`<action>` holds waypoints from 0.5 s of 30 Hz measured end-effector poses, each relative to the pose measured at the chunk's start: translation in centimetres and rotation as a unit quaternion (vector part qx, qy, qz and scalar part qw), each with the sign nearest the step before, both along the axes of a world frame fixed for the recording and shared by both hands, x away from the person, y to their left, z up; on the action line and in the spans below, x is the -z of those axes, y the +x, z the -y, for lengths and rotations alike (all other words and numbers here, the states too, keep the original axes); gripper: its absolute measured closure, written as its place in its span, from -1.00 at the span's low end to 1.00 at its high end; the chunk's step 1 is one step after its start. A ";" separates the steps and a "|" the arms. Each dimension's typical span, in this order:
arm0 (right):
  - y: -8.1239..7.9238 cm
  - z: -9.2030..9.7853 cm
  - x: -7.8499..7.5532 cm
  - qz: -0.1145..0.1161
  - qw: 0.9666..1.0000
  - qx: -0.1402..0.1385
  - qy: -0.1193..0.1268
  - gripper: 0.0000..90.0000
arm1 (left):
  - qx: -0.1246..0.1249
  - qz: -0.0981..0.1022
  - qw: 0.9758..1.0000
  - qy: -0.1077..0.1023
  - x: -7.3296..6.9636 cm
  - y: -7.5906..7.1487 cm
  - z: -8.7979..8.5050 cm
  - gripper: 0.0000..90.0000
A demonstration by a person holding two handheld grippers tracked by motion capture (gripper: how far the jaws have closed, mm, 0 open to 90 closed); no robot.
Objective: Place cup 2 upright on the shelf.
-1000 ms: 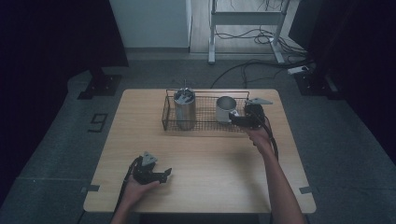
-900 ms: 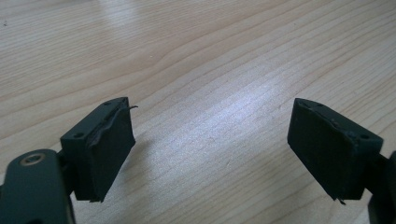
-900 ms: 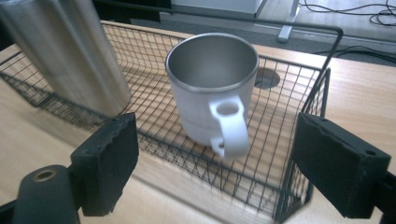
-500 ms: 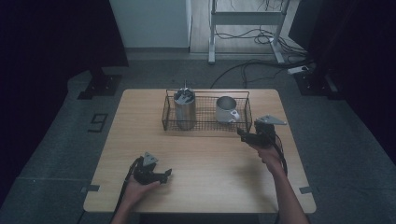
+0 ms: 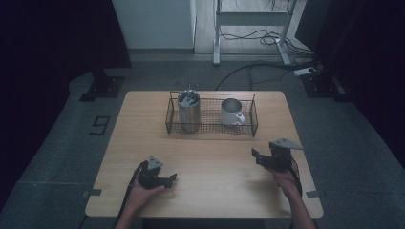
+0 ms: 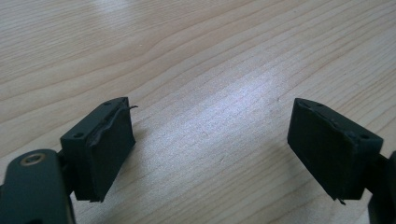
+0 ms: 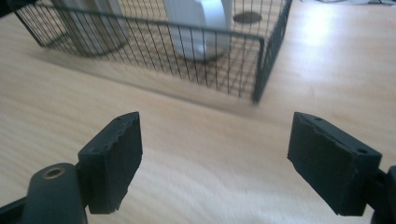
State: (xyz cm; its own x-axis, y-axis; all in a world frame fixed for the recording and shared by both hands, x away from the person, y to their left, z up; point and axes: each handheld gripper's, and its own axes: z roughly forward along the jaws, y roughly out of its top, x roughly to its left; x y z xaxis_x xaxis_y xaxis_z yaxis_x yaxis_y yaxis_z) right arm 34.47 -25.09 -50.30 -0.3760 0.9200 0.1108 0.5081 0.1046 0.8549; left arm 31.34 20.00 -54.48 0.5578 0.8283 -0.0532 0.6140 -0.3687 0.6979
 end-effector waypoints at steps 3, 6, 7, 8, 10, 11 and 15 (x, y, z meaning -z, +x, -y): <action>-0.7 0.6 0.9 -0.005 1.000 0.004 -0.003 -0.60 | -0.001 -0.001 1.000 0.000 0.1 0.0 0.0 -0.67; -0.9 0.9 1.3 -0.009 1.000 0.004 -0.010 -0.60 | -0.002 -0.002 1.000 0.001 0.1 -0.1 -0.1 -0.67; -1.2 1.2 1.9 -0.014 1.000 0.003 -0.012 -0.59 | -0.002 -0.001 1.000 0.000 0.2 -0.1 -0.1 -0.67; -1.3 1.3 2.0 -0.016 1.000 0.003 -0.013 -0.59 | -0.003 -0.001 1.000 -0.001 0.2 -0.1 -0.1 -0.67; -1.5 1.4 2.4 -0.019 1.000 0.003 -0.012 -0.59 | -0.003 -0.001 1.000 0.001 0.2 -0.1 0.0 -0.67; -1.6 1.4 2.6 -0.019 1.000 0.002 -0.013 -0.59 | -0.003 -0.001 1.000 0.001 0.2 -0.1 0.0 -0.67; -1.6 1.4 2.8 -0.017 1.000 -0.001 -0.019 -0.59 | -0.003 -0.001 1.000 0.000 0.2 -0.1 0.0 -0.67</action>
State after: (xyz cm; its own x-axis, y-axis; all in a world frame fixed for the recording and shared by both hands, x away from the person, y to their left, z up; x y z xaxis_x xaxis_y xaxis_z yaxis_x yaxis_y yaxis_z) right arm 32.86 -26.45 -53.09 -0.3742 0.9232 0.0881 0.5363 0.1379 0.8327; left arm 31.20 20.05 -54.65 0.5530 0.8314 -0.0543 0.6181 -0.3657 0.6959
